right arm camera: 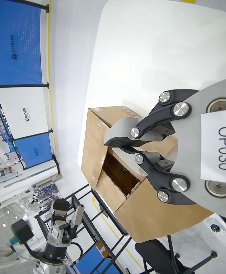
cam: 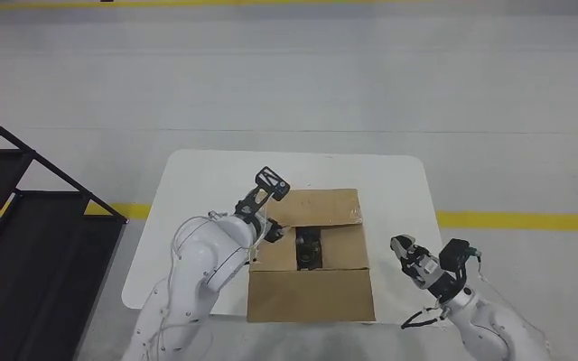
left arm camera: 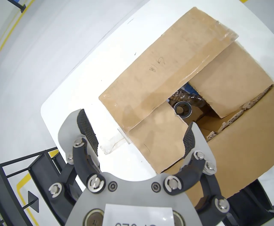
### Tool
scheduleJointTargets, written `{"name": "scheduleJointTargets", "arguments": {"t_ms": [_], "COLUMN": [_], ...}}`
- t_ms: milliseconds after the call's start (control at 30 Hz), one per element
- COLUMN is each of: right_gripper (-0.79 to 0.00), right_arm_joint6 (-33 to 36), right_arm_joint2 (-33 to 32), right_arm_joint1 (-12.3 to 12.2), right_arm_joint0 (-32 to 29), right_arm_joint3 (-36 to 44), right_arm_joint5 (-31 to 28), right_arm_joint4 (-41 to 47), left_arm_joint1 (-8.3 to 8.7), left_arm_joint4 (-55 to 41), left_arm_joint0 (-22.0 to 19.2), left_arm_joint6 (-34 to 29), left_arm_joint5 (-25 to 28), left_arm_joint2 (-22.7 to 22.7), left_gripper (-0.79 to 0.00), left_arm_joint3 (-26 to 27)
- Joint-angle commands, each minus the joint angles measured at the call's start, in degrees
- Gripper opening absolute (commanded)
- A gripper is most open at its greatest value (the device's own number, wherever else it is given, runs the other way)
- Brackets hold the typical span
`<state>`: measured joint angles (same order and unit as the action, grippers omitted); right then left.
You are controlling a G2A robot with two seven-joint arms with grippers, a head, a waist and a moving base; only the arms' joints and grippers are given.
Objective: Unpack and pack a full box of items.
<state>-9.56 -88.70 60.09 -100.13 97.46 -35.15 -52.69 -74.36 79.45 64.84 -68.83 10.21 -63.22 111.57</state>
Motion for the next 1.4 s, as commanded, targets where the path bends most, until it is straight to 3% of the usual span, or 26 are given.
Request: {"name": "scheduleJointTargets", "arguments": {"t_ms": [0, 100, 333, 767, 833, 900, 1000, 1100, 1367], "right_gripper": [-0.785, -0.785, -0.785, -0.785, -0.785, -0.785, -0.785, -0.785, -0.785], "right_arm_joint6": [-0.4, -0.7, -0.9, 0.4, 0.9, 1.2, 1.6, 1.9, 2.4], "right_arm_joint2": [-0.1, -0.1, -0.8, 0.1, 0.2, 0.3, 0.4, 0.7, 1.1], "right_arm_joint1": [0.1, 0.3, 0.4, 0.8, 0.8, 0.8, 0.9, 1.0, 1.2], "right_arm_joint0": [0.2, 0.3, 0.0, 0.0, 0.1, 0.2, 0.3, 0.6, 0.9], "right_arm_joint3": [-0.7, -1.4, -2.4, -3.3, -3.2, -3.0, -3.0, -3.2, -2.8], "right_arm_joint5": [1.7, 2.8, 2.7, 3.0, 3.0, 3.1, 3.2, 3.2, 3.4], "right_arm_joint4": [0.5, 1.0, 1.0, 0.9, 0.7, 0.8, 0.7, 0.7, 0.8], "left_arm_joint1": [-0.12, -0.98, -3.83, -7.26, -7.60, -7.98, -8.43, -8.68, -8.52], "left_arm_joint4": [4.1, 5.4, 14.3, 17.1, 19.1, 18.9, 20.3, 22.6, 28.3], "left_arm_joint0": [-0.2, -2.1, -10.1, -15.0, -15.3, -15.4, -15.8, -15.7, -13.4], "left_arm_joint6": [2.1, 4.2, 6.7, 7.6, 9.1, 9.9, 10.7, 11.6, 13.2], "left_arm_joint5": [0.1, -1.9, -4.4, -2.7, -3.4, -4.1, -4.6, -4.9, -2.7], "left_arm_joint2": [2.3, 6.7, 18.2, 25.1, 25.7, 25.6, 25.8, 25.9, 25.6], "left_gripper": [0.000, 0.000, 0.000, -0.006, -0.083, -0.299, -0.477, -0.785, -0.785], "left_arm_joint3": [-1.0, -3.5, -15.2, -28.2, -29.9, -31.3, -32.9, -33.7, -29.6]}}
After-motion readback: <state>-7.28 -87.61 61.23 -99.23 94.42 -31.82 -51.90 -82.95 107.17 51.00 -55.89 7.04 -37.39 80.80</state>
